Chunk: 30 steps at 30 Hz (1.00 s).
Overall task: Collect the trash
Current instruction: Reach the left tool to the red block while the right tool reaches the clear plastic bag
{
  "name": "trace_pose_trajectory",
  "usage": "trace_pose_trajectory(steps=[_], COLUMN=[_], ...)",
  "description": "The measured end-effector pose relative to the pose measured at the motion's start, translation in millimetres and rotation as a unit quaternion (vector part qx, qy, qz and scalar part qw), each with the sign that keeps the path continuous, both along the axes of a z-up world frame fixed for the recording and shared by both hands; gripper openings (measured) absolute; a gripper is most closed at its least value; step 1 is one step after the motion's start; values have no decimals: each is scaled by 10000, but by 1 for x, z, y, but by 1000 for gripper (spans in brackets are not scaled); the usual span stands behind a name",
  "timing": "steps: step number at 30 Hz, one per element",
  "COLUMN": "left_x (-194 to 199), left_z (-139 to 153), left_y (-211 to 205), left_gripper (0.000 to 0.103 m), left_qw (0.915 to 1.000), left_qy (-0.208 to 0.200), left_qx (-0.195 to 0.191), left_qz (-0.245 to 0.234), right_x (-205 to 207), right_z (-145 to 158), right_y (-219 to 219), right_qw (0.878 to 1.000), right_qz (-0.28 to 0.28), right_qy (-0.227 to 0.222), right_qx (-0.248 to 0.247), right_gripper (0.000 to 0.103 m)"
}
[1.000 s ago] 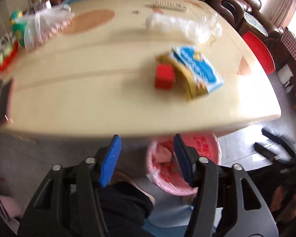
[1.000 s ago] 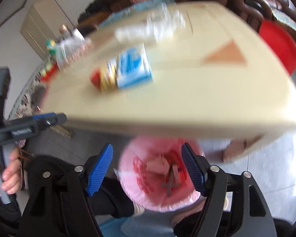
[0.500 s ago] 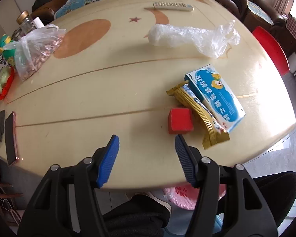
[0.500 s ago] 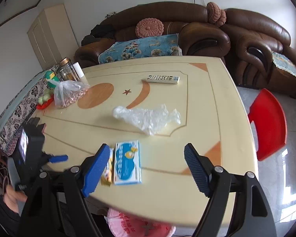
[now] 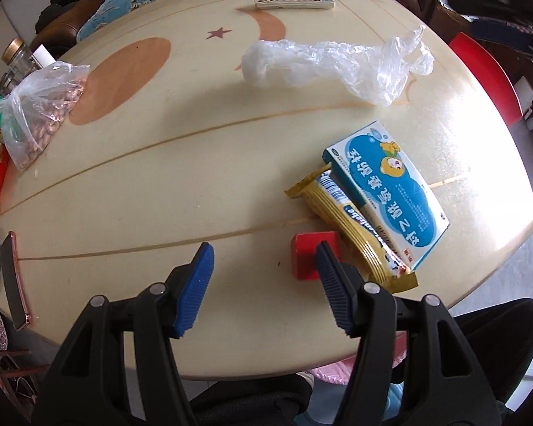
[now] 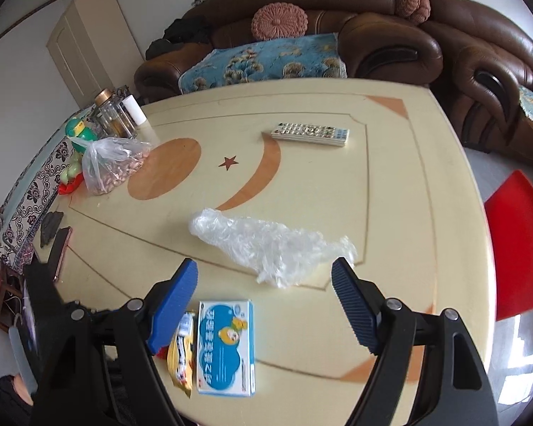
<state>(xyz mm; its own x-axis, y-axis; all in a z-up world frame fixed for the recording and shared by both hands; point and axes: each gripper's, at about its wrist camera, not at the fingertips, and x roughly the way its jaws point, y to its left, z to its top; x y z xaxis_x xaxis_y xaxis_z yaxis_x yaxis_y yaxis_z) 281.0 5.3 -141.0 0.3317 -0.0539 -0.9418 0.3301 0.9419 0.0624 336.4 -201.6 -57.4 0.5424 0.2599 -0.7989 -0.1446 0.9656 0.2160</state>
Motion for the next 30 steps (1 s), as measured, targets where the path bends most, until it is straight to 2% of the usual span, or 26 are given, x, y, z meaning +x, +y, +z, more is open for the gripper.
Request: trace_pose_trajectory(steps=[7,16,19,22,30], left_x=[4,9,11,14,17], left_z=[1,-5,-5,-5,-15], left_y=[-7,-10,-4,-1,0], left_gripper=[60,65,65,65,65], left_qw=[9997,9990,9980,9972,9959], left_qy=[176,363,452,494,660], left_qx=[-125,-270,-446,-551,-585], left_qz=[-67,-44,44,92,186], right_x=[37,55,58,63,79], right_z=[-26,-63,-72,-76,-79], right_y=[8,33,42,48,53], right_qw=[9993,9959,9940,9928,9934], right_qz=[-22,252,364,383,337], right_qy=[329,743,835,815,844], right_qx=[-168,-444,-599,-784,-701], right_gripper=[76,76,76,76,76])
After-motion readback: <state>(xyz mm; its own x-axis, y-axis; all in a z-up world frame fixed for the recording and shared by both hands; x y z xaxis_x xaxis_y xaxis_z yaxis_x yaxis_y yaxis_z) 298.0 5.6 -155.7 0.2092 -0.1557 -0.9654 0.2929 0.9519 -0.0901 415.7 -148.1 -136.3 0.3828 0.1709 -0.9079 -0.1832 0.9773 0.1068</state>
